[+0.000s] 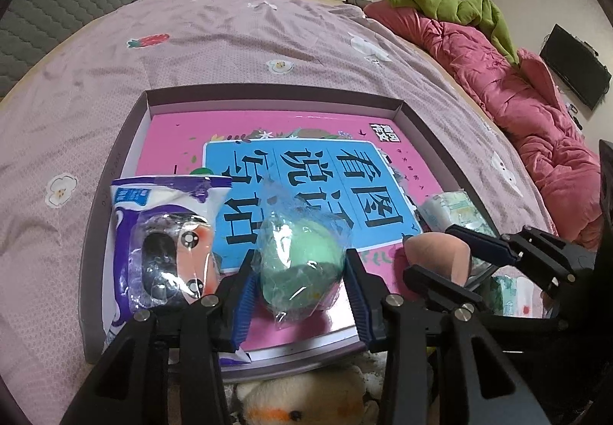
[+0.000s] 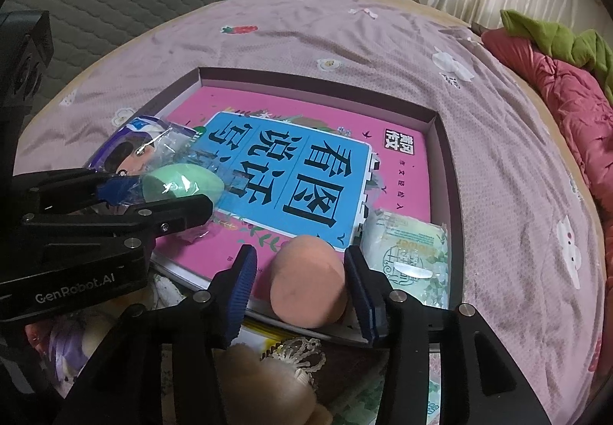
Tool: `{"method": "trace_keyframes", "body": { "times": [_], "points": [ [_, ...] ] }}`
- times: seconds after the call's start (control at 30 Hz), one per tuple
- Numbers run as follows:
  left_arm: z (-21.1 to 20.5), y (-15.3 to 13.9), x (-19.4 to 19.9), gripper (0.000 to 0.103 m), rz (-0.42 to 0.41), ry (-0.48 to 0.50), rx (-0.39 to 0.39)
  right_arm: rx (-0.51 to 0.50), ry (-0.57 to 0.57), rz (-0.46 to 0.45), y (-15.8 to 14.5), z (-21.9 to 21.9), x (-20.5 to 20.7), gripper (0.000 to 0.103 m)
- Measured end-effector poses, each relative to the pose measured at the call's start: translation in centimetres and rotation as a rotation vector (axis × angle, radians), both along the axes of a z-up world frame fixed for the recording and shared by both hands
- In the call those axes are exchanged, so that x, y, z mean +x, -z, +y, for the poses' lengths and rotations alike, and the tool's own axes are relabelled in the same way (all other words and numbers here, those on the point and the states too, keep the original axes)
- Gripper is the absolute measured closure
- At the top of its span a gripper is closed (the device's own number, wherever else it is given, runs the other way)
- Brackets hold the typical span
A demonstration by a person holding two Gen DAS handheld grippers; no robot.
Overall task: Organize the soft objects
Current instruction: 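Open the right tool to drop the peach sponge into the tray box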
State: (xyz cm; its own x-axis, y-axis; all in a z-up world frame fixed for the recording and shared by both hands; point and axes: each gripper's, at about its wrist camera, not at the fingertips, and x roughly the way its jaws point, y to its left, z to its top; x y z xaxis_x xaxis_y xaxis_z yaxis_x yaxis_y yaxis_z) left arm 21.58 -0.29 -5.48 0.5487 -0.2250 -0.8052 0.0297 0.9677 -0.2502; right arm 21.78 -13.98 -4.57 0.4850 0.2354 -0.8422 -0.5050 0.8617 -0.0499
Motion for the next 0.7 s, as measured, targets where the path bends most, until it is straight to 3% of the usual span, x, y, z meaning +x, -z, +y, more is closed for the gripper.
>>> {"method": "trace_keyframes", "body": {
  "times": [0.37, 0.7],
  "points": [
    [0.2, 0.1, 0.0, 0.059, 0.021, -0.004, -0.01, -0.016, -0.002, -0.054, -0.9, -0.4, -0.2, 0.042],
    [-0.3, -0.5, -0.4, 0.049, 0.006, 0.009, 0.006, -0.019, 0.013, -0.08, -1.2, -0.8, 0.0, 0.038]
  ]
}}
